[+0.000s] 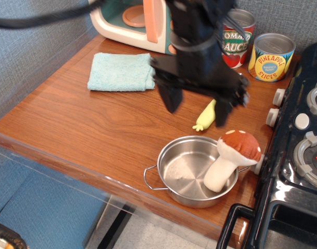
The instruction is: Place the mushroom in the pot
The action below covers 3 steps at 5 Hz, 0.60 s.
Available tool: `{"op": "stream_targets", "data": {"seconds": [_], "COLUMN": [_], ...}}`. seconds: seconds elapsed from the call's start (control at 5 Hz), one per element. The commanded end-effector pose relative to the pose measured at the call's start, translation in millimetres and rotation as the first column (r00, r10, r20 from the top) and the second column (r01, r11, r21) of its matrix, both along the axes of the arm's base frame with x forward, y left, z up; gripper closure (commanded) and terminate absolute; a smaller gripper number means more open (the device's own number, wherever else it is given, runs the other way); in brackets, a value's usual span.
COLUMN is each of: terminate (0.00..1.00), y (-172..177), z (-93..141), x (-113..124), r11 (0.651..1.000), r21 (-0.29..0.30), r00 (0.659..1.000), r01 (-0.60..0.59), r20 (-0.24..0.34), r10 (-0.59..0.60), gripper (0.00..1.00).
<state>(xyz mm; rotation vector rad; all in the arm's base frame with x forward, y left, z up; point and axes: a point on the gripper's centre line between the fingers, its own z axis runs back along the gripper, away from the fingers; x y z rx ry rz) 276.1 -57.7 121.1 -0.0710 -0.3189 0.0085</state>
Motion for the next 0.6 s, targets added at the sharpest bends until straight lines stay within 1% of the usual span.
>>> {"op": "stream_targets", "data": {"seconds": [0.0, 0.2, 0.4], "terminate": [0.0, 0.0, 1.0], "y": [45.7, 45.7, 45.7], "z": [13.0, 13.0, 13.0], "x": [2.4, 2.4, 2.4], "r11": [0.992, 0.992, 0.992], "r21": [-0.036, -0.036, -0.036], "r00": [0.992, 0.992, 0.992], "r01": [-0.123, -0.123, -0.123], "r20": [0.006, 0.006, 0.006], "r10": [0.123, 0.123, 0.123], "gripper": [0.0, 0.0, 0.0]}}
